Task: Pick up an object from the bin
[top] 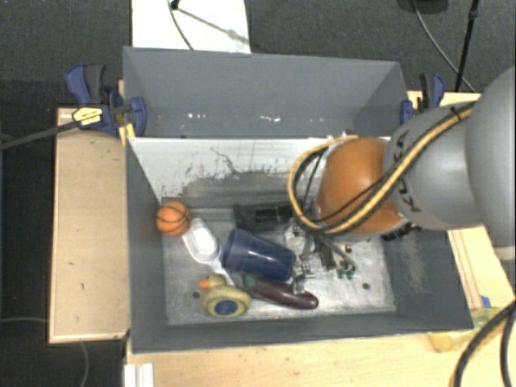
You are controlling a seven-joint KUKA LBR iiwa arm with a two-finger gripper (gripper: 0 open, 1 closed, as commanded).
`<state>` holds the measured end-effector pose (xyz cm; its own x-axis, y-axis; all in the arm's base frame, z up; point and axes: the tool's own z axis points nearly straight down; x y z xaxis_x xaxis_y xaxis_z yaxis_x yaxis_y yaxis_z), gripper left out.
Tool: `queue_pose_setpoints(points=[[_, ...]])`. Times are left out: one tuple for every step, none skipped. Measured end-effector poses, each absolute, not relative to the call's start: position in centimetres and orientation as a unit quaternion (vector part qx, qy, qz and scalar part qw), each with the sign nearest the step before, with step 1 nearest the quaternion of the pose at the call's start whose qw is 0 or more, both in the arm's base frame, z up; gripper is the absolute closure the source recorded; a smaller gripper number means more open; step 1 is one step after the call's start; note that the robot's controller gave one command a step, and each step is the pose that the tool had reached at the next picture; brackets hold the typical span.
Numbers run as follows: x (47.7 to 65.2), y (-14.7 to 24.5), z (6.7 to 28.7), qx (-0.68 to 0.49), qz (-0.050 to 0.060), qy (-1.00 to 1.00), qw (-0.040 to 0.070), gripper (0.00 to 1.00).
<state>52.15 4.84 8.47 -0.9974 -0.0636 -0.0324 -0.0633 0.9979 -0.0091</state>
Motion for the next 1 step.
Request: queue_pose_setpoints(points=[[52.06,4.97,9.89,-0.027,0.0,1.0,0.003,1.0]])
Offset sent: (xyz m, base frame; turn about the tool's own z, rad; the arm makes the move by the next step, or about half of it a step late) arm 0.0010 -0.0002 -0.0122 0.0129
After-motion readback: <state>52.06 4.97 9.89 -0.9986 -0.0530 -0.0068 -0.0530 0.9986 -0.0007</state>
